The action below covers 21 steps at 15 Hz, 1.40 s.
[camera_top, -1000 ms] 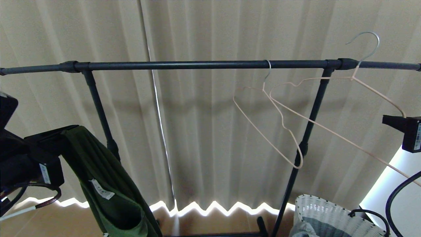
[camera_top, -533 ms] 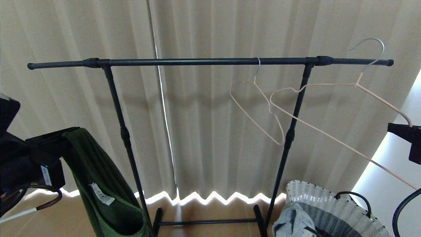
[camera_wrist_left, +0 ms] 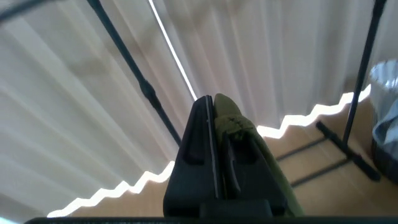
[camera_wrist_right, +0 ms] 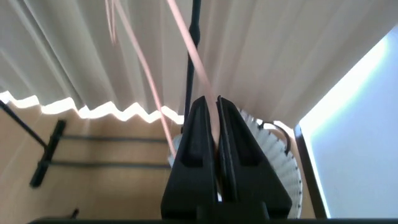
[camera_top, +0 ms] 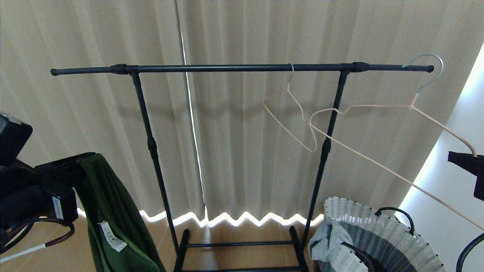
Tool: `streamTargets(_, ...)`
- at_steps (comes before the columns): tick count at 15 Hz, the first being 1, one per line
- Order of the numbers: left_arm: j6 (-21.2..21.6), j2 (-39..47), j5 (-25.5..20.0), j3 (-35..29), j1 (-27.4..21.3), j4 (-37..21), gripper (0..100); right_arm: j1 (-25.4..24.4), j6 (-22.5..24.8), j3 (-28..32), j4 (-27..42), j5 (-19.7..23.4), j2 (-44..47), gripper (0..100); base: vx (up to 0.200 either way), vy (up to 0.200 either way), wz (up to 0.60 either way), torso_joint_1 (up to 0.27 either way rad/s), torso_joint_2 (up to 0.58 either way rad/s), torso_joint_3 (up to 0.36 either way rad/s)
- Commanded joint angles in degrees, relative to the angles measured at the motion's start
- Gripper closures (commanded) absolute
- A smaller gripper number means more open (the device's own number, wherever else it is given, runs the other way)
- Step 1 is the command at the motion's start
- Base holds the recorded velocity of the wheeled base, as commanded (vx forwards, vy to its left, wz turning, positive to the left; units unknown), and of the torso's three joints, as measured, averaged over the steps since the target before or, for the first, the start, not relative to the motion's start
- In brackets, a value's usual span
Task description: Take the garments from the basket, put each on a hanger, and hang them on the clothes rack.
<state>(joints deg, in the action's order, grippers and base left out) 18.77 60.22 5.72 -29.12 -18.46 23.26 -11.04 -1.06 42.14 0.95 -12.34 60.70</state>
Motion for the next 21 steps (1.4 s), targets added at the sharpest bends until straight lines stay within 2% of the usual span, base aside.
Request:
streamTargets(1, 0.12, -0.02, 0.00, 0.56, 0.00, 0.03, 100, -0.03, -0.08, -0.75, -0.07, 0.03, -0.93, 100, 0.000, 0.000, 0.00, 0.000, 0.00, 0.000)
streamTargets(6, -0.32, 2.01, 0.00, 0.30, 0.00, 0.03, 100, -0.12, -0.70, -1.54, -0.69, 0.74, -1.37, 100, 0.000, 0.000, 0.00, 0.000, 0.00, 0.000)
streamTargets(10, -0.23, 5.43, 0.52, -1.90, -0.44, -0.41, 100, -1.96, -2.54, -1.63, -6.66, 3.99, 1.00, 100, 0.000, 0.000, 0.00, 0.000, 0.00, 0.000)
streamTargets(13, -1.11, 13.34, 4.13, -8.85, -0.79, -0.50, 100, -8.12, -4.30, -1.80, -11.50, 5.22, 4.08, 100, 0.000, 0.000, 0.00, 0.000, 0.00, 0.000)
streamTargets(16, -6.03, 19.23, 5.27, -15.17, -4.13, -2.17, 100, -20.24, -8.78, -4.00, -14.22, 5.75, 6.54, 100, 0.000, 0.000, 0.00, 0.000, 0.00, 0.000)
streamTargets(17, -6.03, 19.23, 5.27, -15.17, -4.13, -2.17, 100, -20.24, -8.78, -4.00, -14.22, 5.75, 6.54, 100, 0.000, 0.000, 0.00, 0.000, 0.00, 0.000)
streamTargets(18, -11.74, 22.40, 8.70, -21.15, -6.77, -7.09, 100, -24.73, -8.70, -6.72, -18.44, 5.92, 7.51, 100, 0.000, 0.000, 0.00, 0.000, 0.00, 0.000)
streamTargets(21, -17.98, 25.56, 11.86, -28.88, -8.35, -13.77, 100, -30.18, -8.70, -8.74, -21.69, 7.06, 8.74, 100, 0.000, 0.000, 0.00, 0.000, 0.00, 0.000)
